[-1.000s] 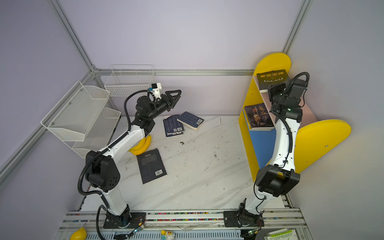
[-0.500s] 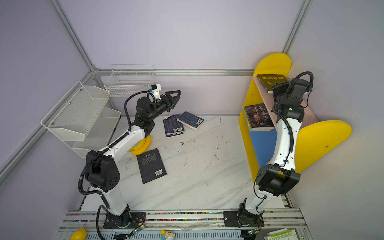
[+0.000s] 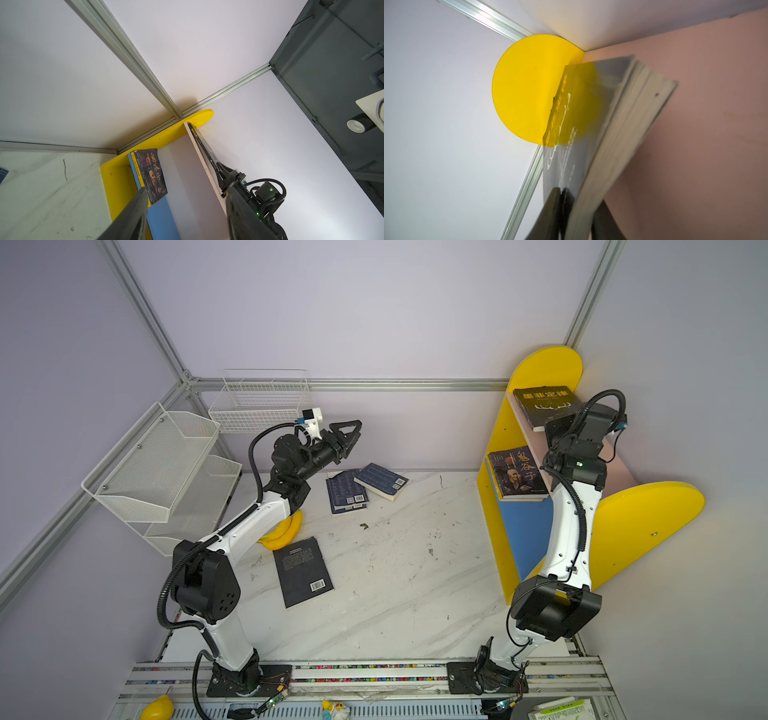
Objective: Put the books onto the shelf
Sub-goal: 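Lower the black book flat onto the pink top shelf with the right gripper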
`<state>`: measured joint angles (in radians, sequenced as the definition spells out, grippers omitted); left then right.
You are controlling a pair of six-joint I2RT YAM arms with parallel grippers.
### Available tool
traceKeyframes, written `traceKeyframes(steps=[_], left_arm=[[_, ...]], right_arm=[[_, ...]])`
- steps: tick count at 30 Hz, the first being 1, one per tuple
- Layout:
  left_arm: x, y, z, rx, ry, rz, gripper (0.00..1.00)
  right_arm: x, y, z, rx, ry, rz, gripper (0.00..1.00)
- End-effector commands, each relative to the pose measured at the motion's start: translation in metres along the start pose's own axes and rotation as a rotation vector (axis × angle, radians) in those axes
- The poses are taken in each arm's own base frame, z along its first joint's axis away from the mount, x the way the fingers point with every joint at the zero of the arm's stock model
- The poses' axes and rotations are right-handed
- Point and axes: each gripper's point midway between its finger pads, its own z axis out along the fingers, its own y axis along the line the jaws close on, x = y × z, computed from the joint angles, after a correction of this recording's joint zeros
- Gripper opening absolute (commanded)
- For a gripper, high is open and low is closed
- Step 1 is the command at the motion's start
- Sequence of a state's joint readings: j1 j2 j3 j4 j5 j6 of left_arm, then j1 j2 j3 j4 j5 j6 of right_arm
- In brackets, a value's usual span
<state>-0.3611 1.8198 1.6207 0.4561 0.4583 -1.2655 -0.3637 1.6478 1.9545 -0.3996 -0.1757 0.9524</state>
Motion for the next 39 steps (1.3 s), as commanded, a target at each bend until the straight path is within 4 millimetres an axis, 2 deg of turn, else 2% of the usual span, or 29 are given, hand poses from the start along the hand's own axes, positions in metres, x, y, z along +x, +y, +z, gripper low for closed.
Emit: traceKeyframes(steps=[1,4,13,16,22,29,35,39], left_arm=[[0.004,0.01,-0.002,0.008,0.004,-0.012,0.59],[0.005,0.01,-0.003,0.012,0.006,-0.016,0.59],[0.008,0.009,-0.007,0.022,0.014,-0.029,0.59],[0.009,0.008,-0.008,0.023,0.014,-0.03,0.59],[0.009,0.003,-0.011,0.025,0.017,-0.02,0.6],[0.008,0.0,-0.015,0.017,0.011,-0.009,0.6],[0.007,-0.003,-0.015,0.02,0.01,-0.002,0.6],[0.007,-0.003,-0.015,0.017,0.008,-0.001,0.6]], right_arm=[[-0.004,0.017,-0.015,-0.078,-0.005,0.023,0.2],[-0.001,0.022,-0.017,-0.101,0.014,0.036,0.13],[-0.005,0.043,-0.038,-0.161,0.015,0.043,0.13],[-0.009,0.039,-0.039,-0.147,-0.011,0.046,0.12],[-0.011,0.036,-0.029,-0.141,-0.021,0.056,0.11],[-0.012,0.024,-0.023,-0.123,-0.053,0.068,0.1],[-0.003,0.015,-0.008,-0.115,-0.009,0.08,0.11],[-0.005,0.013,-0.007,-0.105,-0.02,0.077,0.12]])
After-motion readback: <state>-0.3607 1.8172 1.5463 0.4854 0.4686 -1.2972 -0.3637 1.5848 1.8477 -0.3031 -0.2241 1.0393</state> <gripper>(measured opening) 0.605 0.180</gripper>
